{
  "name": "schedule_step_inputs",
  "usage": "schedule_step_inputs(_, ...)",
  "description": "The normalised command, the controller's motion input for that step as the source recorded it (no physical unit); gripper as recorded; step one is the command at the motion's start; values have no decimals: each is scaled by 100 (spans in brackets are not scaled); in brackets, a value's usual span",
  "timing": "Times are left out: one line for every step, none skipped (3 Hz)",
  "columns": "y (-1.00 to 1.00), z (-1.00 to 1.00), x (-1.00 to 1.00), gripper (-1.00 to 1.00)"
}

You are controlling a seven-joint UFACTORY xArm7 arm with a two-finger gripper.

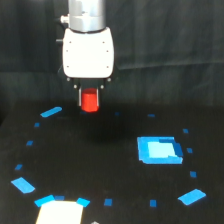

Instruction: Pick up the red object from the table

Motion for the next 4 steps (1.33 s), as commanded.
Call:
schedule_step_inputs(-16,-63,18,-100)
schedule_step_inputs(3,-100,0,-82)
schedule_step_inputs(-3,-51,-23,-100)
schedule_step_inputs(2,14,37,-100)
